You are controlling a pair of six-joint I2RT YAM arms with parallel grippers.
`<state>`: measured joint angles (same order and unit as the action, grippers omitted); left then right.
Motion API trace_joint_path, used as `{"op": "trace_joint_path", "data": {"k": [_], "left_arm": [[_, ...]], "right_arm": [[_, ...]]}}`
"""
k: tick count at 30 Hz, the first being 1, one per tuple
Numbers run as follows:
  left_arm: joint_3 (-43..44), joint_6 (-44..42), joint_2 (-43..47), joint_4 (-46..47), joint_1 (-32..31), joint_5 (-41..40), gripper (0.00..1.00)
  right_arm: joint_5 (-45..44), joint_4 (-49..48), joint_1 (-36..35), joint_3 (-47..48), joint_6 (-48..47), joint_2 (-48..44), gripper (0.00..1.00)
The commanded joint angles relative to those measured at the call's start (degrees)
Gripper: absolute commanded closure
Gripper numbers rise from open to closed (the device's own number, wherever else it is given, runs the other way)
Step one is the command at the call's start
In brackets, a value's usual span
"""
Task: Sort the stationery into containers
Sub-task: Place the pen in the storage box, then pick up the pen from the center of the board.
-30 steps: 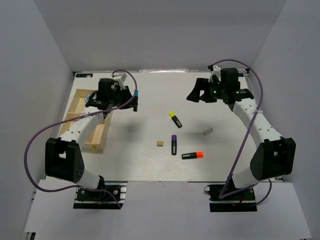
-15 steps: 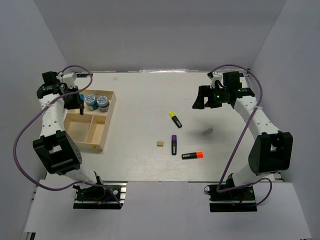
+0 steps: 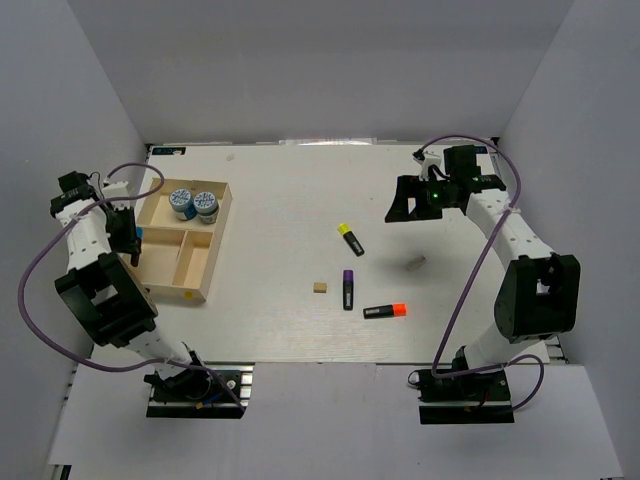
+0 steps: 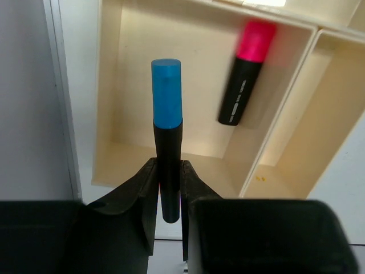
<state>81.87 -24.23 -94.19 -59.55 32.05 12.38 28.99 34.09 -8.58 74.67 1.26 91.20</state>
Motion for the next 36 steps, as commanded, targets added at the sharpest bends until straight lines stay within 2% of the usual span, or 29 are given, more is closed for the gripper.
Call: {"op": "trace_joint_path", "data": {"k": [1, 4, 14, 17, 18, 22, 25, 29, 30, 31, 34, 36], "left_arm": [[-1.88, -3.37, 0.85, 0.92, 1.43, -1.22, 0.96], [-3.64, -3.20, 0.07, 2.94, 1.96, -1.13, 0.93], [-5.58, -1.79, -4.15, 7.08, 1.96, 0.98, 0.59], [-5.84, -1.79, -3.46, 7.60, 1.96, 2.82, 0.50], [-5.93, -1.70, -3.11, 7.95, 1.35, 3.08, 0.47], [-5.05, -0.47, -1.17, 8.66, 0.73, 5.97, 0.45], [-2.08, 1.02, 0.50, 7.96, 0.73, 8.79, 0.43], [-1.70, 2.69, 7.07, 10.49, 0.73, 17.74, 0.39], [-1.97, 3.04, 8.48, 11.20, 0.73, 19.07, 0.35], [-2.58, 3.74, 9.72, 11.99, 0.12, 20.21, 0.26], [-3.46, 5.24, 13.40, 14.54, 0.11, 24.52, 0.17], [-3.73, 6.03, 14.65, 15.43, -1.02, 26.02, 0.16]], "right_arm": [[1.94, 0.10, 0.49, 1.17, -0.20, 0.65, 0.14], [1.86, 0.54, 0.58, 1.96, -0.29, 1.52, 0.14], [-1.30, 1.07, 0.49, 0.83, -3.10, 1.88, 0.18], [-4.73, 0.46, 0.23, -0.58, -3.89, 1.53, 0.24], [-5.08, 0.19, 0.06, -0.76, -4.24, 1.79, 0.28], [-6.75, -1.73, -2.05, -0.93, -5.21, 3.72, 0.39], [-10.44, -3.93, -6.43, -0.76, -6.09, 5.21, 0.39], [-15.36, -5.95, -12.94, 0.64, -5.92, 9.16, 0.33], [-16.33, -6.22, -13.30, 1.08, -5.65, 10.04, 0.32], [-17.12, -6.31, -14.70, 1.52, -5.48, 11.88, 0.32], [-21.34, -7.10, -18.04, 3.19, -4.34, 15.22, 0.29], [-24.06, -7.89, -18.84, 4.33, -3.63, 16.81, 0.28]]}}
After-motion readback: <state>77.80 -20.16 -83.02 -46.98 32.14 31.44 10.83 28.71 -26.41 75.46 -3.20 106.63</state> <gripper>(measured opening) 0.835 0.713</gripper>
